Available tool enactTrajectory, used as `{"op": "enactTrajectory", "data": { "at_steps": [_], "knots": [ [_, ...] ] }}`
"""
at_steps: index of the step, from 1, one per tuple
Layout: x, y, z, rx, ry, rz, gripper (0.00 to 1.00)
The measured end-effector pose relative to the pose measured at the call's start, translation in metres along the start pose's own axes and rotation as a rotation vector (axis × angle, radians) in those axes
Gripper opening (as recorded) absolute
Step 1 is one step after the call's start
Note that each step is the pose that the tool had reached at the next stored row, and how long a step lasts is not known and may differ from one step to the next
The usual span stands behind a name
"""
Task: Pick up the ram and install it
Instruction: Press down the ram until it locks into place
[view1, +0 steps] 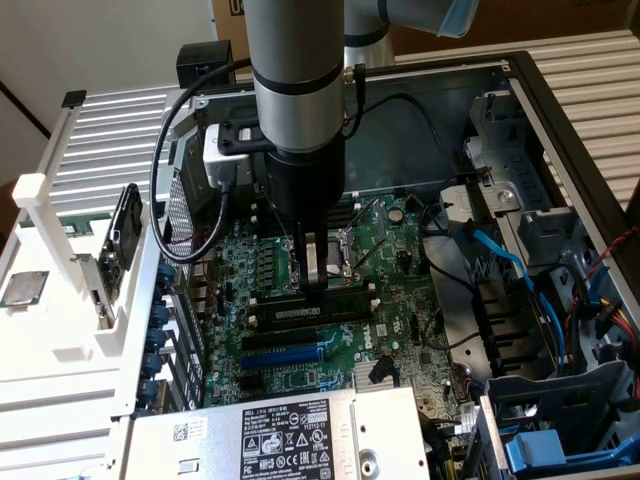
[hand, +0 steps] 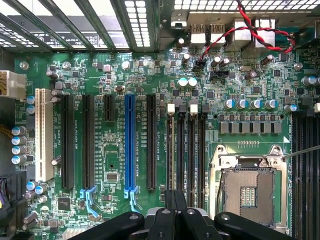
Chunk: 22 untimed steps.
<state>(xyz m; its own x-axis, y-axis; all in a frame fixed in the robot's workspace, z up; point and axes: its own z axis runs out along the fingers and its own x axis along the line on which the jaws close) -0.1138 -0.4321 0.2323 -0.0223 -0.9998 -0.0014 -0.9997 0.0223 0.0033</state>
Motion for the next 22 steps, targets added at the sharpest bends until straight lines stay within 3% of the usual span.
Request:
{"op": "enactTrajectory", "data": {
  "at_steps": [22],
  "knots": [
    [0.0014, 0.0, 0.0007, -0.0001, 0.0001, 0.0, 0.1]
  ]
}}
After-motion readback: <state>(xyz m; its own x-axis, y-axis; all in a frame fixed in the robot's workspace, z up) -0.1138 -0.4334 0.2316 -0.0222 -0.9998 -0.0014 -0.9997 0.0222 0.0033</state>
